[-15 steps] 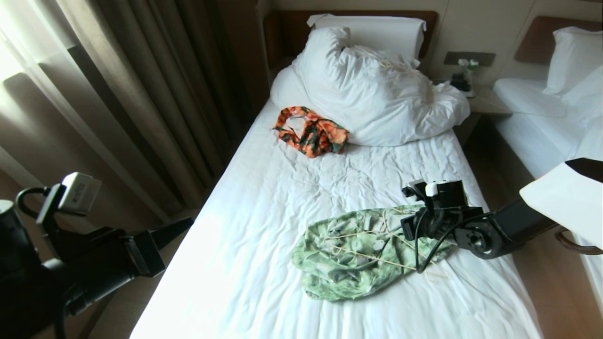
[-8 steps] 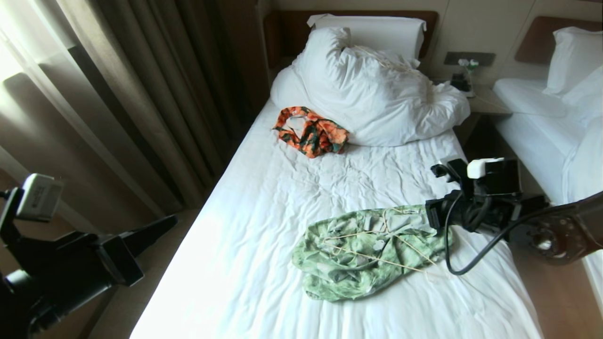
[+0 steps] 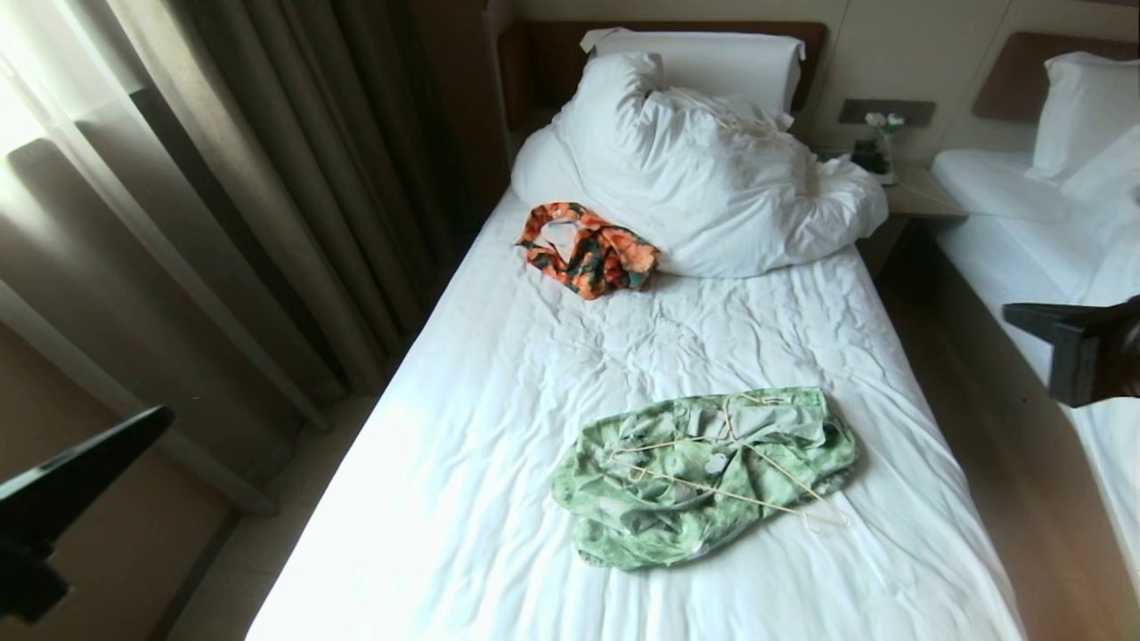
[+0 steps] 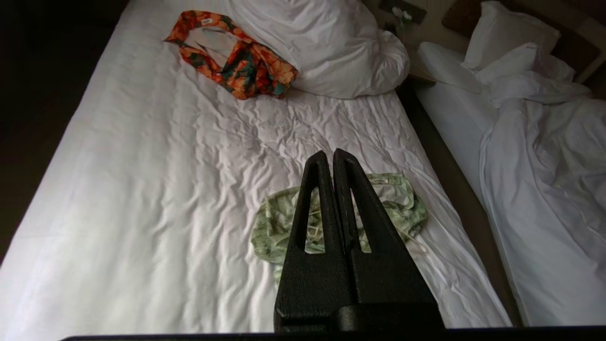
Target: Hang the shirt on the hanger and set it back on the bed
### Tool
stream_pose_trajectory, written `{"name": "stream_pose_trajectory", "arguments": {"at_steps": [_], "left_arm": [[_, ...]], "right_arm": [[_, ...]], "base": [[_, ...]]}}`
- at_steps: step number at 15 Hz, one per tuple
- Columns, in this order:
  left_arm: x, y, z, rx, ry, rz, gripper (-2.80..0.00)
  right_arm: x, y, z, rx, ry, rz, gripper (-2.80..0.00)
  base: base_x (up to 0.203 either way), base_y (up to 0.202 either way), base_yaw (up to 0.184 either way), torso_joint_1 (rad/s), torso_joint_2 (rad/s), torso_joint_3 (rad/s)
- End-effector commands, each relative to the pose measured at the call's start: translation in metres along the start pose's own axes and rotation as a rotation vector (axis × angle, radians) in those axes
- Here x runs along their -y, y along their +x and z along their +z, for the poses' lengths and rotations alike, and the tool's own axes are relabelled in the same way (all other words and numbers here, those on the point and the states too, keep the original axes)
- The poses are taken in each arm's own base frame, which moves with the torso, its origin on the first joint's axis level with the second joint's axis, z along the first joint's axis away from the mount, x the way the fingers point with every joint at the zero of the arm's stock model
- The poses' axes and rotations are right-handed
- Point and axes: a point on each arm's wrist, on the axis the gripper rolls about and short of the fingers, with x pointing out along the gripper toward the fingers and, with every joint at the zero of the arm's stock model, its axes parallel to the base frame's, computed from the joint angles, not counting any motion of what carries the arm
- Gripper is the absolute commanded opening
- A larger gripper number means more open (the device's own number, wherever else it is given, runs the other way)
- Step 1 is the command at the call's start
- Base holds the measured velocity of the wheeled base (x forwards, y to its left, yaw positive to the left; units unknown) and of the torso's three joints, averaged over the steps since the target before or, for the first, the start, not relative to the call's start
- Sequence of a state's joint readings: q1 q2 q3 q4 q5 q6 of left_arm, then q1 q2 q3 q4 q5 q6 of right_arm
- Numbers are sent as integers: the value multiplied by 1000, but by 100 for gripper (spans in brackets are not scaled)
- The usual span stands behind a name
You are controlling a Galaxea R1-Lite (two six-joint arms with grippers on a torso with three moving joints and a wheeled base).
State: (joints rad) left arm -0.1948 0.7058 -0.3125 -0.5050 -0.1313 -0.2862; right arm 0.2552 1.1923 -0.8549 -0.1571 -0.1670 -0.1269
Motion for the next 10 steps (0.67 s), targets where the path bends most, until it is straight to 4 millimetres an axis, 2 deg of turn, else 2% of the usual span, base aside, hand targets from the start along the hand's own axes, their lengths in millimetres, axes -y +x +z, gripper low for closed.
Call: {"name": "stream_pose_trajectory", "arguments": {"at_steps": [1,3,5,7,10], "left_arm": [[7,-46,5,127,25,26,-280],[11,-72,-1,129,32,76,-280],[13,-86,-8,120,36,118,-280],[14,-95,-17,117,41,129,-280],[12,-101,-33,81,37,128,-280]], "right_arm": [[13,-64,11,134,22,-30,-280],[19,-101,9,159,27,-55,-280],[24,-132,4,168,29,-63,-280],[27,-156,-3,176,31,-65,-280],[30,-180,-14,187,36,-73,-280]], "base": [[0,0,0,0,0,0],[0,0,0,0,0,0],[0,0,0,0,0,0],[0,0,0,0,0,0],[0,0,0,0,0,0]]}}
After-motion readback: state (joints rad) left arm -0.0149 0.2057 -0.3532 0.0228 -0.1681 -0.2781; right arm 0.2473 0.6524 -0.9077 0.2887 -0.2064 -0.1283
